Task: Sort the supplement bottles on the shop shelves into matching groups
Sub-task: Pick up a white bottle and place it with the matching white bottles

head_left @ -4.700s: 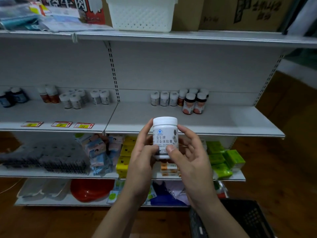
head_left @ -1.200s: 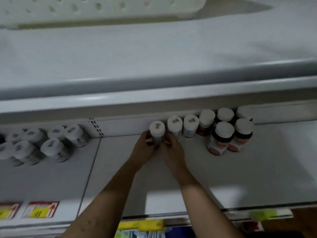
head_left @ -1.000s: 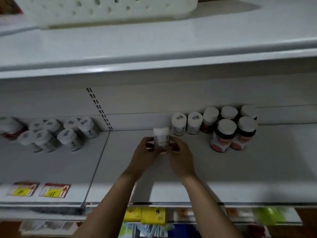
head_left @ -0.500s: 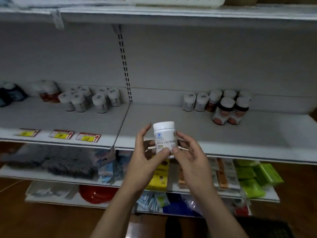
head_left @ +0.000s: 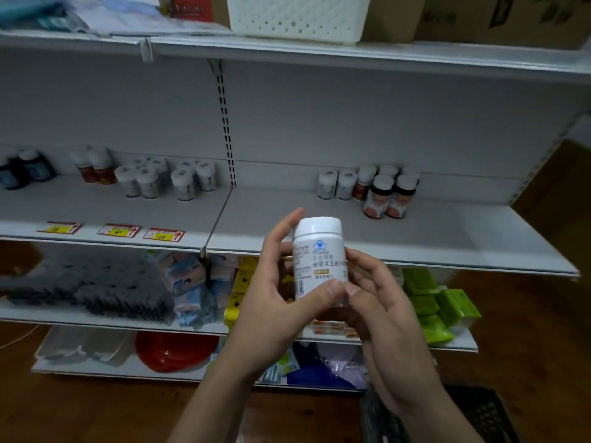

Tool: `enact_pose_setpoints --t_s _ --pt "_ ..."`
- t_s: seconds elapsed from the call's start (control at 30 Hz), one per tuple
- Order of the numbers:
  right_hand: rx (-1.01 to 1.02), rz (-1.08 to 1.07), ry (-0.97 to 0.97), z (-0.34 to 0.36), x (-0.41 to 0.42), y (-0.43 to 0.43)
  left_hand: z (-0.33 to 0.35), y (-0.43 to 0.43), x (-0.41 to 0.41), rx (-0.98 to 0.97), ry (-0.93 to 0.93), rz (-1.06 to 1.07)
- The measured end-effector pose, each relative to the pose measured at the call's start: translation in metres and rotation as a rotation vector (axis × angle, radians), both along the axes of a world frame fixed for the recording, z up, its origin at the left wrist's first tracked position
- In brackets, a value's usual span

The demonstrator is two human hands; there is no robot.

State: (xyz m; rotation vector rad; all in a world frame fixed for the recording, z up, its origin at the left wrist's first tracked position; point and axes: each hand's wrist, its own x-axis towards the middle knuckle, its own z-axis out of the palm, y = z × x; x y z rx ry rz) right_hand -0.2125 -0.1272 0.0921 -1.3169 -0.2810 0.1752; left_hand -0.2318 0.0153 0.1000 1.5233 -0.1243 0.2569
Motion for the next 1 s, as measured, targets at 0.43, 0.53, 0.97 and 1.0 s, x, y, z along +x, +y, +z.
enact_pose_setpoints --t_s 0.43,0.53,0.97,1.0 --pt "0.102 -0.032 0.018 0.006 0.007 -0.107 0.013 -0.117 0.009 0.053 -0.043 -0.008" --pt "0.018 -0.127 -0.096 0.009 0.01 -0.123 0.01 -0.138 0.012 0.012 0.001 -0.028" --pt "0.07 -0.05 -0.114 0.005 0.022 -0.162 0.011 -0.179 0.019 0.04 -0.012 0.05" --pt "0.109 -0.018 -0.075 0.004 0.024 -0.164 0.012 -0.182 0.019 0.059 -0.023 0.064"
